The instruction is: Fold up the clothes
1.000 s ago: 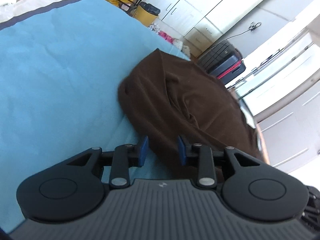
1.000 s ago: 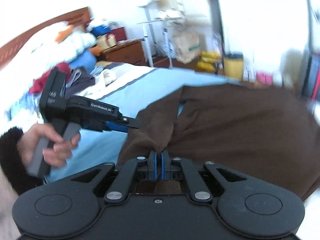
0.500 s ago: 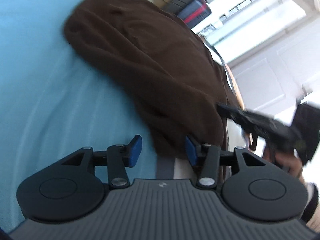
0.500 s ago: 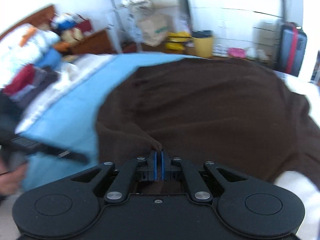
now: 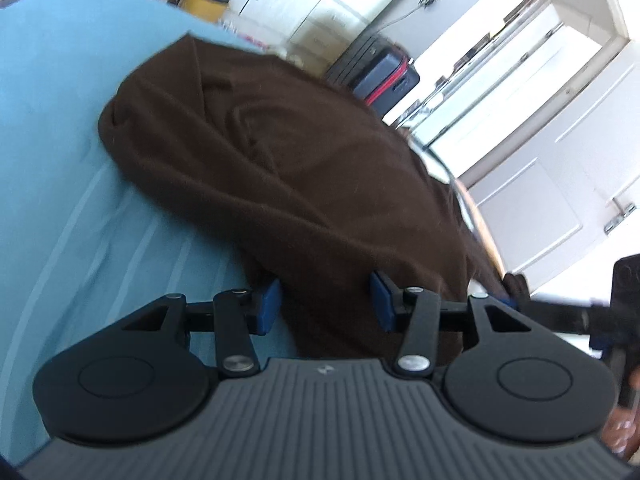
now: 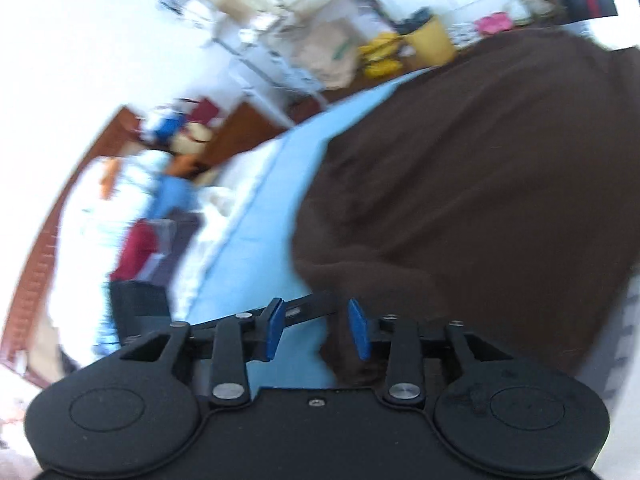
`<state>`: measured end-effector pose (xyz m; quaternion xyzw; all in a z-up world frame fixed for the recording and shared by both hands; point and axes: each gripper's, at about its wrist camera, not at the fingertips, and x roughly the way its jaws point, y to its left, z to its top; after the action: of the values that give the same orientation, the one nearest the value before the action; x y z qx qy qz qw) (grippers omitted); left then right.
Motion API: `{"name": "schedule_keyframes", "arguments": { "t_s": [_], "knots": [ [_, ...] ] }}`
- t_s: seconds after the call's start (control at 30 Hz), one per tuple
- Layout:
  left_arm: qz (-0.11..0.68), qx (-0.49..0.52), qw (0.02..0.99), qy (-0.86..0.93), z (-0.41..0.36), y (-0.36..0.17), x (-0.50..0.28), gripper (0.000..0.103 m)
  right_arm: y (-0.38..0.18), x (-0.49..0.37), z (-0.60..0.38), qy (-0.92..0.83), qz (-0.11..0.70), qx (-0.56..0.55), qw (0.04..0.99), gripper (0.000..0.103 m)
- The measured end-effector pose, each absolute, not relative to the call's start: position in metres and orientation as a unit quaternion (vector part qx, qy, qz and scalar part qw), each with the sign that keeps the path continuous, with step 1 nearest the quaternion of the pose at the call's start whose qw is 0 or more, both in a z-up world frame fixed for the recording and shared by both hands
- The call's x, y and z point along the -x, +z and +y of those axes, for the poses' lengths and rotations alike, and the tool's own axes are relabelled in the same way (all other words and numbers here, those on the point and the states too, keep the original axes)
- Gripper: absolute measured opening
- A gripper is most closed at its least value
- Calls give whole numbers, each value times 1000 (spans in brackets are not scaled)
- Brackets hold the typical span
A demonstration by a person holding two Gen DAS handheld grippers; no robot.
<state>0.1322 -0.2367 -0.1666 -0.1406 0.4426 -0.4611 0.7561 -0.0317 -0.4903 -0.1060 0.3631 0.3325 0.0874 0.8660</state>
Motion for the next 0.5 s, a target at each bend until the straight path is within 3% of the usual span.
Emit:
{"name": "schedule_keyframes", "arguments": {
  "t_s": [0.07,0.2,0.23,0.27,0.33,0.5],
  "knots": [
    [444,146,752,-466,-240,-167,-134,47,-102,27,-469,96,342,-307,883,54],
    [448,148,747,-468,-243,-170,-135,47,-107,20,-426,50,374,-92,921,53],
    [447,147,748,-469,-244,-170,-135,47,-110,18,-415,40,379,-32,924,48],
    [446,146,748,-470,-245,-170,-134,47,-116,14,-410,31,387,8,921,11],
    [441,139,750,-473,-245,-167,-132,47,-124,8,-406,11,388,55,920,8],
    [454,149,733,-484,-243,-164,-131,47,-83,21,-458,12,309,-82,948,8]
  ]
}}
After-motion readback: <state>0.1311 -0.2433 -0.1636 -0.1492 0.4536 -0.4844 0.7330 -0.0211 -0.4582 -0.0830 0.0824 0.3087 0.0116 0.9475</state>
